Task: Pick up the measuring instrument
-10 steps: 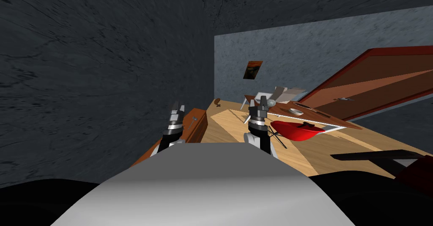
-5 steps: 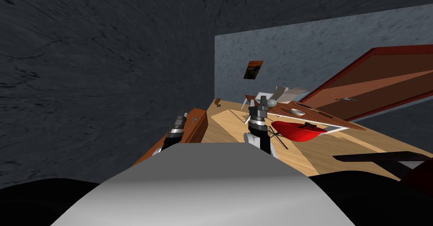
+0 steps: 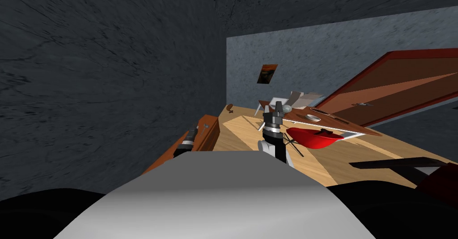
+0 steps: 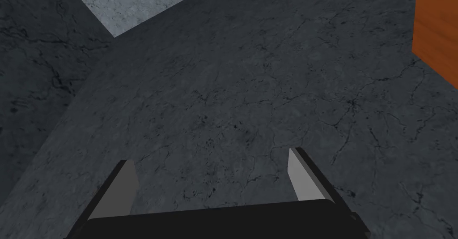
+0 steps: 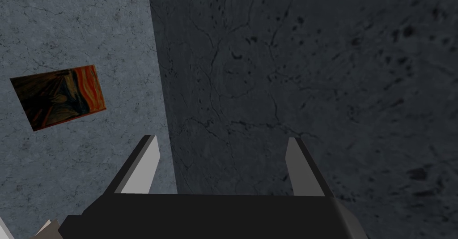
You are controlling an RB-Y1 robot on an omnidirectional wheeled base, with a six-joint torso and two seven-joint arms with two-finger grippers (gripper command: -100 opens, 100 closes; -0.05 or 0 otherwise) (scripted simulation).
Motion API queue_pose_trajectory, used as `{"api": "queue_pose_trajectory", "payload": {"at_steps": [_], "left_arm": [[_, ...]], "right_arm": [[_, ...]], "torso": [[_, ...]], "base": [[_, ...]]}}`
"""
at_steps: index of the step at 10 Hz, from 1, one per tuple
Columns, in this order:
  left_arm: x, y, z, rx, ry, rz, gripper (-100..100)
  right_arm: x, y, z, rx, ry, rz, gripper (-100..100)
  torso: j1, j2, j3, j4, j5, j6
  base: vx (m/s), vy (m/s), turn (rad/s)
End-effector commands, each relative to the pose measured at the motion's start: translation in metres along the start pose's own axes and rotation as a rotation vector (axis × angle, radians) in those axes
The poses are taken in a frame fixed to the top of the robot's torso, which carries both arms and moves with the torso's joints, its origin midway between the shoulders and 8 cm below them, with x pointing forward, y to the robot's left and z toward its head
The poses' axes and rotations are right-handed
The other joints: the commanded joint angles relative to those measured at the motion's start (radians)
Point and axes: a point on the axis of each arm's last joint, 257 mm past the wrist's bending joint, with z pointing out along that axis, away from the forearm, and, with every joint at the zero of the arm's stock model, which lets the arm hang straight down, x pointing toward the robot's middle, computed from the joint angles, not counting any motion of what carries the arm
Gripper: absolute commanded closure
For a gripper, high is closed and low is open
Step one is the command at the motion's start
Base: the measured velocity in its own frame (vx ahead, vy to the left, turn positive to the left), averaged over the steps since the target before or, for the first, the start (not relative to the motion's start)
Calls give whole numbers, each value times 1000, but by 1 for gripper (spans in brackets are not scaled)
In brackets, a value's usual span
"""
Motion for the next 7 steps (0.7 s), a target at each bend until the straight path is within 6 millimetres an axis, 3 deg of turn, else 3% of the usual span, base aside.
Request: {"api": "queue_pose_trajectory", "payload": {"at_steps": [1,3,5,7], "left_arm": [[5,31,-14,-68,30,16,-100],[7,42,-18,-93,35,15,-100],[15,93,-46,-219,91,45,-100],[19,128,-69,-306,124,62,-100]], "right_arm": [[0,0,0,0,0,0,0],[0,0,0,0,0,0,0],[0,0,0,0,0,0,0],[0,0,0,0,0,0,0]], "torso": [[0,0,0,0,0,0],[0,0,0,0,0,0],[0,0,0,0,0,0],[0,0,0,0,0,0]], "base": [[10,11,-60],[4,6,-13],[12,7,-96],[13,9,-71]]}}
